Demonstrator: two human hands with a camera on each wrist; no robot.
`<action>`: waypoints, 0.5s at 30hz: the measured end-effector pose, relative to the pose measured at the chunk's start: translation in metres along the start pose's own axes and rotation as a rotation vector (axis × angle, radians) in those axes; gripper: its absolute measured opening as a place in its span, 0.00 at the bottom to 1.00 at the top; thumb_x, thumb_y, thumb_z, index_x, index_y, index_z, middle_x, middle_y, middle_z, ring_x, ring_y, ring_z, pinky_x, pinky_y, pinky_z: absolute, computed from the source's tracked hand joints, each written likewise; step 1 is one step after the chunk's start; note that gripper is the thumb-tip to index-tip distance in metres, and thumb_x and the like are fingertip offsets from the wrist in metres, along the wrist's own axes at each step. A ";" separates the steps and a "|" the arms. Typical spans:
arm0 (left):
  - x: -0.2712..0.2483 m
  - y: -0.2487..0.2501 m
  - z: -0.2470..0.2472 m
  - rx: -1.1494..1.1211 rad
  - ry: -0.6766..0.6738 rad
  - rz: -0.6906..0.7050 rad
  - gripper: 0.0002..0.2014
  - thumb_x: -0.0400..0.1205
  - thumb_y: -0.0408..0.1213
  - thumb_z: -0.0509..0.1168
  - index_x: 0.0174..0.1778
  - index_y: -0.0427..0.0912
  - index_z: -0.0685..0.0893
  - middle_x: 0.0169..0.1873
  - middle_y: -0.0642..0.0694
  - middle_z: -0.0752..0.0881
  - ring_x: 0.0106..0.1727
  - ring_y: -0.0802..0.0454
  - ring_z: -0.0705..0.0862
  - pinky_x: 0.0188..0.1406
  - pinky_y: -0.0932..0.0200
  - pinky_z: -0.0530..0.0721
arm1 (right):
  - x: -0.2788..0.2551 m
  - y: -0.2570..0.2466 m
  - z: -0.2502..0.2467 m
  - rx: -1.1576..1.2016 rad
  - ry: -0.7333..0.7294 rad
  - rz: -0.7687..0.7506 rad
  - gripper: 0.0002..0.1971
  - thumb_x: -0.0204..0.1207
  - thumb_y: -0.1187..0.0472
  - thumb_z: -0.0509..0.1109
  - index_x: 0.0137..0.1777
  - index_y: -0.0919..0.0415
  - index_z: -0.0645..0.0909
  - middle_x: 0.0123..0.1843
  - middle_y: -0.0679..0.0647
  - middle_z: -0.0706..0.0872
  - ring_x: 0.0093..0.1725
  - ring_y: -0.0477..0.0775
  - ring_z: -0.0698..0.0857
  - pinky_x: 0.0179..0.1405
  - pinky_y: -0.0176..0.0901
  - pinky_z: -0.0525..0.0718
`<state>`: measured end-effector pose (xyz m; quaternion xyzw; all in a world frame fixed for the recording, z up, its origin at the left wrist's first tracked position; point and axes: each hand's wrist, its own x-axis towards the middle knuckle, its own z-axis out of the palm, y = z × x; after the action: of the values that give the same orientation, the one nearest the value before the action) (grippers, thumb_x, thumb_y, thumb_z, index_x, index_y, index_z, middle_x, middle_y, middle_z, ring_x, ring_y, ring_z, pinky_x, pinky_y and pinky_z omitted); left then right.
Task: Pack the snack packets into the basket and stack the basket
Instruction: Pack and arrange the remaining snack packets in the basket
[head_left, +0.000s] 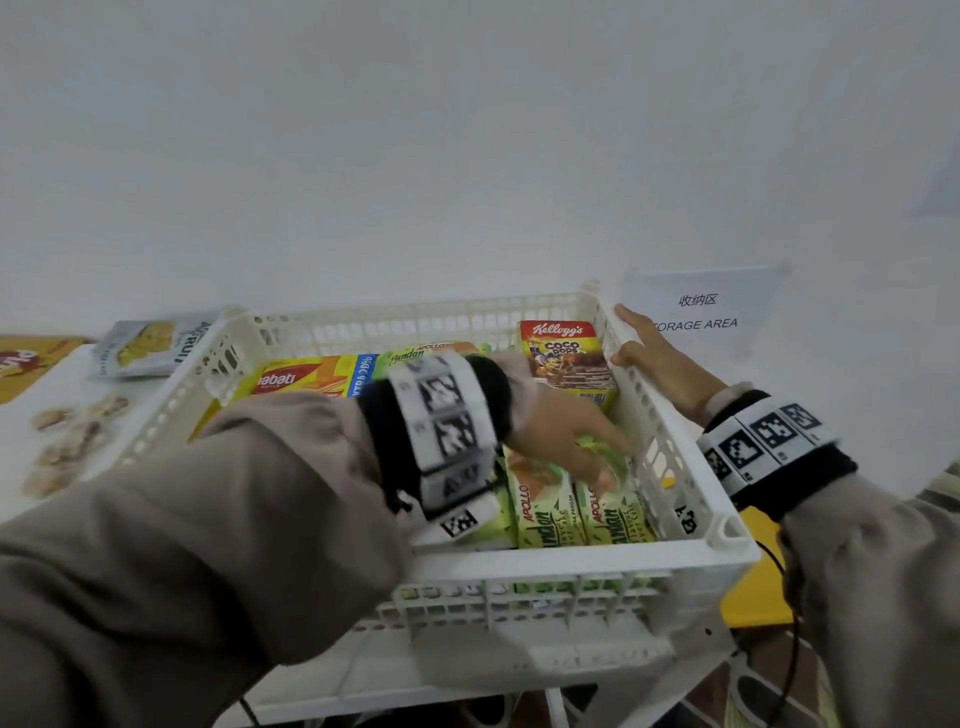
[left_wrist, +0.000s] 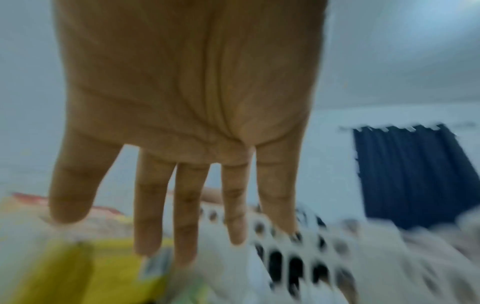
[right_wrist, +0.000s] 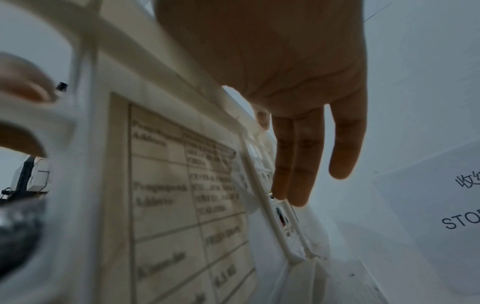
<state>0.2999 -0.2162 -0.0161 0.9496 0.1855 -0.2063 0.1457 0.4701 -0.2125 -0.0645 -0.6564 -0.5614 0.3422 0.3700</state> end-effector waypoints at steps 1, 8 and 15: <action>-0.011 -0.010 -0.011 -0.106 0.020 -0.019 0.23 0.84 0.43 0.59 0.76 0.45 0.67 0.72 0.43 0.72 0.70 0.50 0.72 0.68 0.60 0.68 | 0.000 0.000 0.000 -0.003 0.000 -0.002 0.42 0.62 0.48 0.57 0.81 0.44 0.51 0.83 0.46 0.55 0.81 0.53 0.57 0.74 0.47 0.56; -0.054 -0.071 -0.003 -0.304 -0.082 -0.208 0.16 0.74 0.29 0.70 0.56 0.47 0.80 0.48 0.47 0.81 0.37 0.67 0.81 0.39 0.74 0.76 | 0.002 0.001 -0.002 -0.050 -0.004 0.013 0.38 0.70 0.49 0.61 0.81 0.44 0.51 0.83 0.49 0.56 0.80 0.58 0.59 0.76 0.53 0.57; -0.045 -0.065 0.023 -0.177 -0.224 -0.263 0.27 0.72 0.31 0.73 0.68 0.45 0.76 0.46 0.49 0.79 0.31 0.66 0.73 0.26 0.80 0.70 | 0.002 -0.001 -0.002 -0.080 -0.001 0.014 0.41 0.65 0.47 0.58 0.81 0.44 0.51 0.83 0.49 0.56 0.80 0.56 0.58 0.75 0.52 0.56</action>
<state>0.2274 -0.1797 -0.0288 0.8719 0.3079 -0.3108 0.2200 0.4713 -0.2111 -0.0628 -0.6743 -0.5702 0.3226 0.3409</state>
